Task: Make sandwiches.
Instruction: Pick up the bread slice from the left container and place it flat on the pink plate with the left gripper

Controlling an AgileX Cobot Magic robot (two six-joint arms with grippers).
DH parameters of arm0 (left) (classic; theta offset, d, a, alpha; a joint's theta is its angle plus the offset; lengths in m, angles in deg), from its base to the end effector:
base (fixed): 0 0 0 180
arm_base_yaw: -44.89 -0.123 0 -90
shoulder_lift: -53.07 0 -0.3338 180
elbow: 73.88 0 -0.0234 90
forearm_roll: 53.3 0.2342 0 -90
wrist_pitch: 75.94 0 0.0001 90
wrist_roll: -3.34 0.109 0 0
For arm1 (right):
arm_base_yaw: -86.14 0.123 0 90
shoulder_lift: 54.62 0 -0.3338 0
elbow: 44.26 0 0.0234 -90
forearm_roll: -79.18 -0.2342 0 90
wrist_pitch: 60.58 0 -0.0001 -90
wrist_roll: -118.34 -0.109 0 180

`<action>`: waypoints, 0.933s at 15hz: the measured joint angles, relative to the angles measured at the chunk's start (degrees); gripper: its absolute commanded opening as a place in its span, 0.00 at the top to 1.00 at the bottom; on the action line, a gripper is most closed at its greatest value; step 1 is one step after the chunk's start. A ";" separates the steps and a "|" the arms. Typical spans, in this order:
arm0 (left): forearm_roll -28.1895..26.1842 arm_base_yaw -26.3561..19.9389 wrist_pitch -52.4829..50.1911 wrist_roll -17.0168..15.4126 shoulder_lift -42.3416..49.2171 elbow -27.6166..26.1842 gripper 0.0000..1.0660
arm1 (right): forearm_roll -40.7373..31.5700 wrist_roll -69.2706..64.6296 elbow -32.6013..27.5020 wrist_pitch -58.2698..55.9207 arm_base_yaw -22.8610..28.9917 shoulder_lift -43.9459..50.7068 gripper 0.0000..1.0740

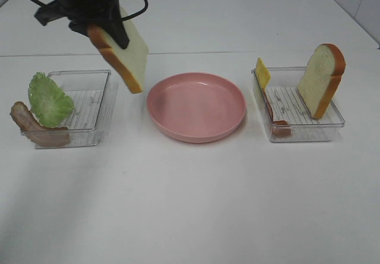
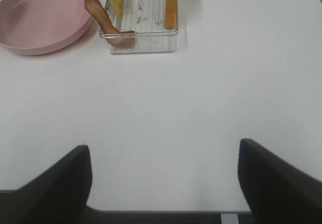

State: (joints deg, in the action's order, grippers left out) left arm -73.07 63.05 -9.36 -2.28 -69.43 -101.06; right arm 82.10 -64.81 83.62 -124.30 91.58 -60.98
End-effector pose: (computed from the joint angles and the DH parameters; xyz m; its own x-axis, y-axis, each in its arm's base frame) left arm 0.4161 -0.1721 0.3083 -0.9643 0.0785 -0.2530 0.1699 0.9160 -0.3633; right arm -0.0515 -0.0099 0.2443 -0.5316 -0.0181 -0.8468 -0.0390 0.9992 0.0031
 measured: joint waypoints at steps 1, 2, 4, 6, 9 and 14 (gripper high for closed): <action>-4.81 0.00 -2.81 3.04 -1.49 0.00 1.00 | 0.00 0.00 0.00 0.00 0.00 0.00 0.27; -9.68 0.46 -5.50 6.07 -3.61 0.00 1.00 | 0.00 0.00 0.00 0.00 0.00 0.00 0.27; -17.99 2.01 -11.86 11.12 -8.94 0.00 1.00 | 0.00 0.00 0.00 0.00 0.00 0.00 0.27; -20.68 3.38 -16.90 12.83 -12.32 0.00 1.00 | 0.00 0.00 0.00 0.00 0.00 0.00 0.27; -23.38 6.30 -22.52 13.92 -18.28 0.00 1.00 | 0.00 0.00 0.00 0.00 0.00 0.00 0.27; -25.73 7.05 -24.24 13.98 -22.57 -2.58 1.00 | 0.00 0.00 0.00 0.00 0.00 0.00 0.27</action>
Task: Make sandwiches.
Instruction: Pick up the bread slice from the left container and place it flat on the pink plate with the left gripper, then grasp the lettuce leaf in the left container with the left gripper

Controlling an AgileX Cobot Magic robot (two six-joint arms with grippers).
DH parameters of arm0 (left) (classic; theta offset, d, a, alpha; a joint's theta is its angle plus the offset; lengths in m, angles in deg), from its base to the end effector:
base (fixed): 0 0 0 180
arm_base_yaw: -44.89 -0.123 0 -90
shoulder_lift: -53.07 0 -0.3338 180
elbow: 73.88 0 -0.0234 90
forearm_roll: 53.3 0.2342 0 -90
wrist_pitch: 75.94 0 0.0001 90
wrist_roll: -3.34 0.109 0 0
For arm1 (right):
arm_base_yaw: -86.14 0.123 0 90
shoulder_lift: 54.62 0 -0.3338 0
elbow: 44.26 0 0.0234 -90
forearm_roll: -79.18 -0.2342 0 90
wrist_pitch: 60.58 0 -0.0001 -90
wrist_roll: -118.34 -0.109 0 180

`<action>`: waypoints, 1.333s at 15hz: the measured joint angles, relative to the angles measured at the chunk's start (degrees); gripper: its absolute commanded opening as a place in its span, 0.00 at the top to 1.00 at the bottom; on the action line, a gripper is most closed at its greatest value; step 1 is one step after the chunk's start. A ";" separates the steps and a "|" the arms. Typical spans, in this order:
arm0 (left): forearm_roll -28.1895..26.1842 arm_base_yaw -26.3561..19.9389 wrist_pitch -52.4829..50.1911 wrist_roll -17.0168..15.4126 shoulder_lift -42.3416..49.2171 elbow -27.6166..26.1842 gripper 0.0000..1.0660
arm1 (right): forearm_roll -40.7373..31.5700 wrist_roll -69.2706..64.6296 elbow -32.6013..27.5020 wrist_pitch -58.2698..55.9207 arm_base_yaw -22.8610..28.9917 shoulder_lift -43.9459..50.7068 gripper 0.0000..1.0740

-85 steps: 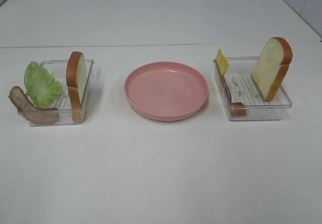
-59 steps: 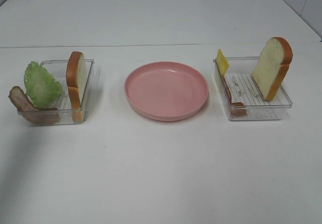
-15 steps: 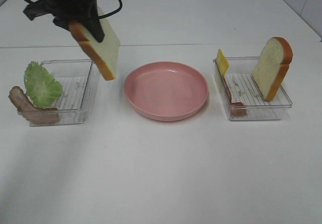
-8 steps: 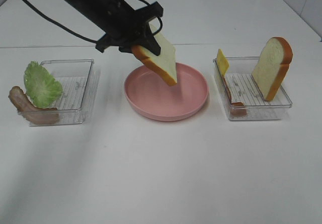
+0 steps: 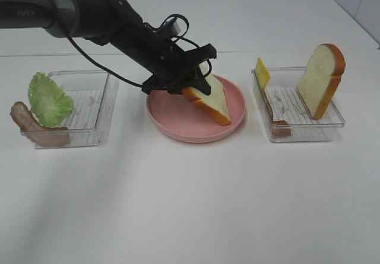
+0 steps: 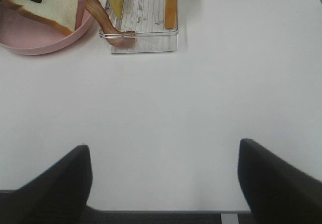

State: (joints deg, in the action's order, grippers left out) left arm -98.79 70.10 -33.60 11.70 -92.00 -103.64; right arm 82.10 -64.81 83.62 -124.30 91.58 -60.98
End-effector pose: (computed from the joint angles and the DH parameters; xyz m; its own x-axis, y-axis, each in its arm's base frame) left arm 0.4718 -0.2800 0.1542 -0.9622 -0.0108 -0.2723 0.1644 0.7739 -0.6116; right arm -0.0515 -0.0099 0.2443 -0.5316 -0.0181 -0.8468 -0.0390 0.9992 0.0031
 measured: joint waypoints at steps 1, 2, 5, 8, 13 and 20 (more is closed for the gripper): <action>-0.17 0.00 0.23 0.00 -0.29 -0.80 1.00 | 0.00 0.00 0.00 0.00 0.00 0.00 0.27; -0.29 0.00 1.09 0.00 -1.20 -2.52 1.00 | 0.00 0.00 0.00 0.00 0.00 0.00 0.27; 2.75 0.00 3.21 -3.44 -2.01 -4.70 0.66 | 0.00 0.00 0.00 0.00 0.00 0.00 0.27; 8.14 0.00 5.21 -6.76 -2.12 -5.16 0.18 | 0.00 0.00 0.00 0.00 0.00 0.00 0.27; 25.67 0.00 18.85 -13.41 -2.12 -15.41 0.04 | 0.00 0.00 0.00 0.00 0.00 0.00 0.27; 37.07 0.00 26.81 -18.74 2.35 -24.24 0.06 | 0.00 0.00 0.00 0.00 0.00 0.00 0.27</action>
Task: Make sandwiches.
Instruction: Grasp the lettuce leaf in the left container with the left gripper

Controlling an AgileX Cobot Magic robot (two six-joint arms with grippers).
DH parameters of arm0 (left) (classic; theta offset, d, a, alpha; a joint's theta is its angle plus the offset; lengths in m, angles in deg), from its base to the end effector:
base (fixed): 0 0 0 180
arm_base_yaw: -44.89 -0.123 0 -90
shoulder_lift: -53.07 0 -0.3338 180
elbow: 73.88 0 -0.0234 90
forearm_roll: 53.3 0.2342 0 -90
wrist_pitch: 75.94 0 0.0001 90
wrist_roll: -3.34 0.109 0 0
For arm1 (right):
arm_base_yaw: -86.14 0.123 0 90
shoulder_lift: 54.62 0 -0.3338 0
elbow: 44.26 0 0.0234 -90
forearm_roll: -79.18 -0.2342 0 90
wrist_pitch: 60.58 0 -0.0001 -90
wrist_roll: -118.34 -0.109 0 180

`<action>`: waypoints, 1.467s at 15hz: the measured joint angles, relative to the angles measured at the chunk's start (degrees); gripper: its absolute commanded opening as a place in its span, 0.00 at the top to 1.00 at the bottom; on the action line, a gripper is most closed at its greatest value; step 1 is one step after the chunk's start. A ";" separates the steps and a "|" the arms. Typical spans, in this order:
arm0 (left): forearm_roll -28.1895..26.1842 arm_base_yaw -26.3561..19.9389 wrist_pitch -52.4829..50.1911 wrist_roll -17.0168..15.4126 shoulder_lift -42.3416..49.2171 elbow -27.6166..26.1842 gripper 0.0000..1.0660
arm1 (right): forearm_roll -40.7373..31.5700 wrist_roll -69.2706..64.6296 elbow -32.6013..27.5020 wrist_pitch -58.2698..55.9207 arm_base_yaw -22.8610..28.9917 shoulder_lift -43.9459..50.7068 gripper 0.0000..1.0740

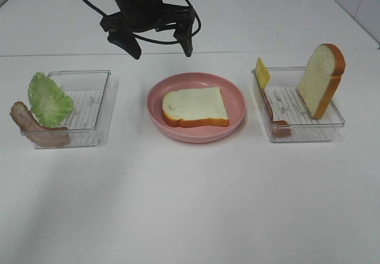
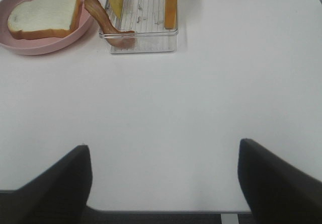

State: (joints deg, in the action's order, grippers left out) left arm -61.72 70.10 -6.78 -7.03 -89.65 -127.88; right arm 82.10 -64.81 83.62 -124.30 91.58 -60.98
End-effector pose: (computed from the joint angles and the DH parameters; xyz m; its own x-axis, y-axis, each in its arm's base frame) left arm 0.4823 -0.2436 0.2539 -0.9227 0.1810 -0.3403 0.2625 0.9416 -0.2111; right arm -0.0515 -0.0099 0.2443 -0.5316 -0.0181 -0.8468 -0.0390 0.9992 0.0031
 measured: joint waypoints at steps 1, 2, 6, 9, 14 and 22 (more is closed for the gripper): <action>1.15 -0.17 0.00 0.00 1.60 2.01 0.06 | 0.00 0.00 0.00 0.00 0.00 0.00 0.27; 5.61 -2.52 0.06 0.06 10.03 12.83 0.06 | 0.00 0.00 0.00 0.00 0.00 0.00 0.27; 11.06 -15.70 0.34 2.06 23.84 25.10 0.06 | 0.00 0.00 0.00 0.00 0.00 0.00 0.27; 10.89 -20.91 0.46 2.64 24.24 25.78 0.06 | 0.00 0.00 0.00 0.00 0.00 0.00 0.27; 10.83 -23.03 0.52 4.53 16.16 25.90 0.06 | 0.00 0.00 0.00 0.00 0.00 0.00 0.27; 9.91 -23.03 -0.92 4.53 7.16 25.84 0.06 | 0.00 0.00 0.00 0.00 0.00 0.00 0.27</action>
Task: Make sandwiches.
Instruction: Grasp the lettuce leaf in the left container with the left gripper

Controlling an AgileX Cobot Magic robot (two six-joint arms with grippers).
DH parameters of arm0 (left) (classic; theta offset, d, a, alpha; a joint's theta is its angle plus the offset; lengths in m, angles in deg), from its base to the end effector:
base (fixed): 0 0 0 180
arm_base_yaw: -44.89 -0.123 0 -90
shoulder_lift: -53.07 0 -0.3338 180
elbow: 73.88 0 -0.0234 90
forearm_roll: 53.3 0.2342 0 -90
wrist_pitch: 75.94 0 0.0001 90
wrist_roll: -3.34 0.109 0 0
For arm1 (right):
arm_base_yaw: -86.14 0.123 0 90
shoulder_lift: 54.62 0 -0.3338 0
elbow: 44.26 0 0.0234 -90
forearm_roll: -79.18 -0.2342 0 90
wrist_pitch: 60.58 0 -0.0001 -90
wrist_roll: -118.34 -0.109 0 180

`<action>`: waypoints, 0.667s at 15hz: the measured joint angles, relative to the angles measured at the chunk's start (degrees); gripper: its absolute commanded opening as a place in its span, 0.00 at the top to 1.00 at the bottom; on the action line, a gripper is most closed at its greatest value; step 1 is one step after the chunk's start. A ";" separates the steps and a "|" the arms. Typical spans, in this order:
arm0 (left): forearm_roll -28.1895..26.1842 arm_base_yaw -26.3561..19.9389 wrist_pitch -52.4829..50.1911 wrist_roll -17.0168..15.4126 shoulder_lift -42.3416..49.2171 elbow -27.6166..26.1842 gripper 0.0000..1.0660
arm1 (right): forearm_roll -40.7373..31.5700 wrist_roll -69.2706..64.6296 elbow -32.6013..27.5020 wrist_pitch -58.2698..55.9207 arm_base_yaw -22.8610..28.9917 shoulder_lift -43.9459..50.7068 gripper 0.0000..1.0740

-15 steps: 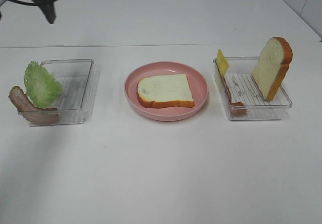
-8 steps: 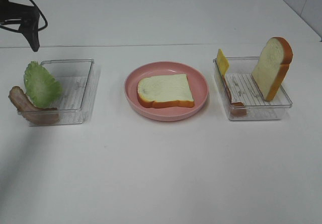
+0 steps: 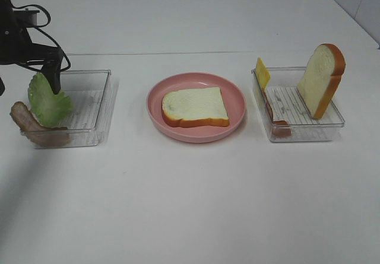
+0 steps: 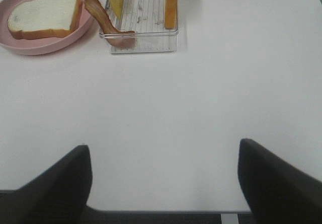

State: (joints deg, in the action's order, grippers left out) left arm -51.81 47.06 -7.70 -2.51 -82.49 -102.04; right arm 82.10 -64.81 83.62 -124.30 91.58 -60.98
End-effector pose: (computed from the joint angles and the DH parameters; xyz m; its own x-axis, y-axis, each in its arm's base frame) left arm 0.4768 -0.0154 0.2003 -0.9955 -0.0546 -0.0780 -0.0561 0.9983 0.0169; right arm -0.0515 -0.0099 0.2443 -0.5316 -0.0181 -0.8468 -0.0390 0.9992 0.0031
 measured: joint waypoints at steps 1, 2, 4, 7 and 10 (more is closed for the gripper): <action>-0.06 0.00 -0.86 0.00 -0.52 0.00 0.06 | 0.00 0.00 0.00 0.00 0.00 0.00 0.27; -0.06 0.00 -1.66 0.00 -0.97 0.00 0.06 | 0.00 0.00 0.00 0.00 0.00 0.00 0.27; -0.06 0.00 -3.09 0.00 -1.09 0.00 0.11 | 0.00 0.00 0.00 0.00 0.00 0.00 0.27; -0.11 0.00 -3.95 0.00 -1.09 0.00 0.28 | 0.00 0.00 0.00 0.00 0.00 0.00 0.27; -0.86 0.00 -3.95 0.34 -1.09 0.00 0.48 | 0.00 0.00 0.00 0.00 0.00 0.00 0.27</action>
State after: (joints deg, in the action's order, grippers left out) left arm -52.67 47.06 -11.65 -2.16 -83.58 -102.04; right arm 82.10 -64.81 83.62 -124.30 91.58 -60.98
